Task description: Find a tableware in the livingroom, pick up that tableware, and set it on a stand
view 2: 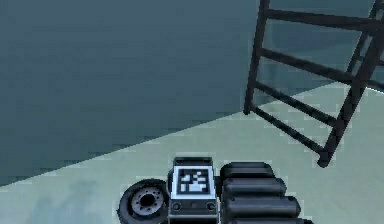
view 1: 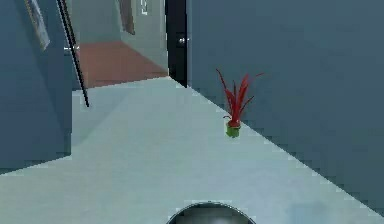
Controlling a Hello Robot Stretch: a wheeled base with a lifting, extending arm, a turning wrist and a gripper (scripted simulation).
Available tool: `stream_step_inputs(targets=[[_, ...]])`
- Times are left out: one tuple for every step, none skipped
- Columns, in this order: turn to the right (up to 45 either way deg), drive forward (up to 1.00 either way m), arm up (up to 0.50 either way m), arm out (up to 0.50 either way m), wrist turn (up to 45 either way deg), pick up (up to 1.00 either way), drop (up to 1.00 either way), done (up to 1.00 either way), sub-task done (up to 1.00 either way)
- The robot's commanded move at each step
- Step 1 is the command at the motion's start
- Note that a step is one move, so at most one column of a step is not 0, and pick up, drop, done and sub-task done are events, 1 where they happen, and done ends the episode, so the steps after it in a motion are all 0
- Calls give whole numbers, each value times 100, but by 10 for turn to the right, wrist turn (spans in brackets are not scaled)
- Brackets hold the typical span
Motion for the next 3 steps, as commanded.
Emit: stream_step_inputs(targets=[[450, 0, 0, 0, 0, 0, 0, 0, 0], [150, 0, 0, 0, 0, 0, 0, 0, 0], [0, 15, 0, 0, 0, 0, 0, 0, 0]])
